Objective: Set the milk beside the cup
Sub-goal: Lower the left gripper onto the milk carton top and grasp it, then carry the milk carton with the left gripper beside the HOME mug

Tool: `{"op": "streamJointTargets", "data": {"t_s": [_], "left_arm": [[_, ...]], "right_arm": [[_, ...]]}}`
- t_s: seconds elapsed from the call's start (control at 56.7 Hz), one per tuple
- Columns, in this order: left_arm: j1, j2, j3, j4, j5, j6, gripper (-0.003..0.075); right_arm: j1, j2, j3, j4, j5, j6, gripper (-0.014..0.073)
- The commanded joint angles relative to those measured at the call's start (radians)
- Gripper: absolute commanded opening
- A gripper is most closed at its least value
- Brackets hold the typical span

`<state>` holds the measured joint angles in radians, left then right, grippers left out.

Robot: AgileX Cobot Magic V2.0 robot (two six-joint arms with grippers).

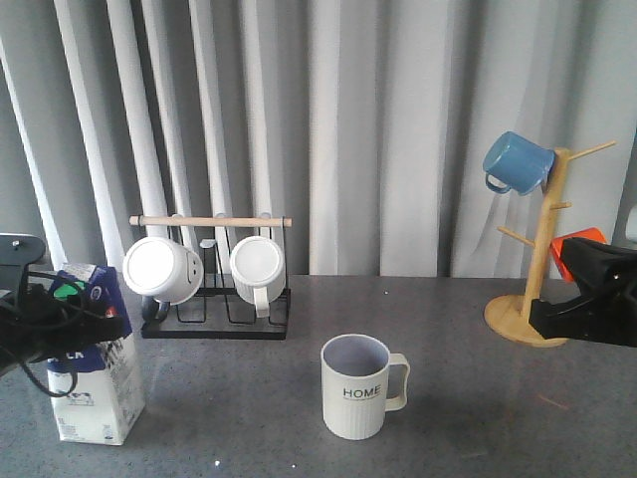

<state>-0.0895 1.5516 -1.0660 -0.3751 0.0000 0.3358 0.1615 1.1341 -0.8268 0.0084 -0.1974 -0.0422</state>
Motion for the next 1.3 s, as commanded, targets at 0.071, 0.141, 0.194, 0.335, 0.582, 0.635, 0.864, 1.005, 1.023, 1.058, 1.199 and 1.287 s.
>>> {"op": "streamJointTargets", "data": {"t_s": [0.071,0.141,0.194,0.335,0.582,0.635,0.864,1.005,1.023,1.058,1.199,1.287], "left_arm": [[-0.125,-0.087,-0.034,-0.455,-0.149,0.445,0.0142],[-0.199,-0.085,-0.034,-0.673,-0.24,0.638,0.0144],[-0.259,-0.078,-0.034,-0.796,-0.327,0.74,0.0143],[-0.398,-0.024,-0.062,-0.966,-0.531,0.78,0.0144],[-0.547,0.124,-0.202,-0.975,-0.568,0.778,0.0146],[-0.564,0.143,-0.224,-0.975,-0.585,0.778,0.0146],[-0.616,0.192,-0.283,-0.973,-0.616,0.778,0.0146],[-0.622,0.217,-0.301,-0.973,-0.642,0.778,0.0146],[-0.622,0.218,-0.302,-0.975,-0.645,0.778,0.0146],[-0.622,0.225,-0.302,-0.975,-0.65,0.778,0.0146],[-0.622,0.237,-0.302,-0.975,-0.645,0.778,0.0146],[-0.622,0.241,-0.302,-0.973,-0.64,0.778,0.0146]], "right_arm": [[-0.007,-0.023,-0.031,-0.008,-0.071,0.003,-0.0008],[-0.007,-0.023,-0.031,-0.008,-0.071,0.003,-0.0008],[-0.007,-0.023,-0.031,-0.008,-0.071,0.003,-0.0008],[-0.007,-0.023,-0.031,-0.008,-0.071,0.003,-0.0008],[-0.007,-0.023,-0.031,-0.008,-0.071,0.003,-0.0008],[-0.007,-0.023,-0.031,-0.008,-0.071,0.003,-0.0008],[-0.007,-0.023,-0.031,-0.008,-0.071,0.003,-0.0008],[-0.007,-0.023,-0.031,-0.008,-0.071,0.003,-0.0008],[-0.007,-0.023,-0.031,-0.008,-0.071,0.003,-0.0008],[-0.007,-0.023,-0.031,-0.008,-0.071,0.003,-0.0008],[-0.007,-0.023,-0.031,-0.008,-0.071,0.003,-0.0008],[-0.007,-0.023,-0.031,-0.008,-0.071,0.003,-0.0008]]}}
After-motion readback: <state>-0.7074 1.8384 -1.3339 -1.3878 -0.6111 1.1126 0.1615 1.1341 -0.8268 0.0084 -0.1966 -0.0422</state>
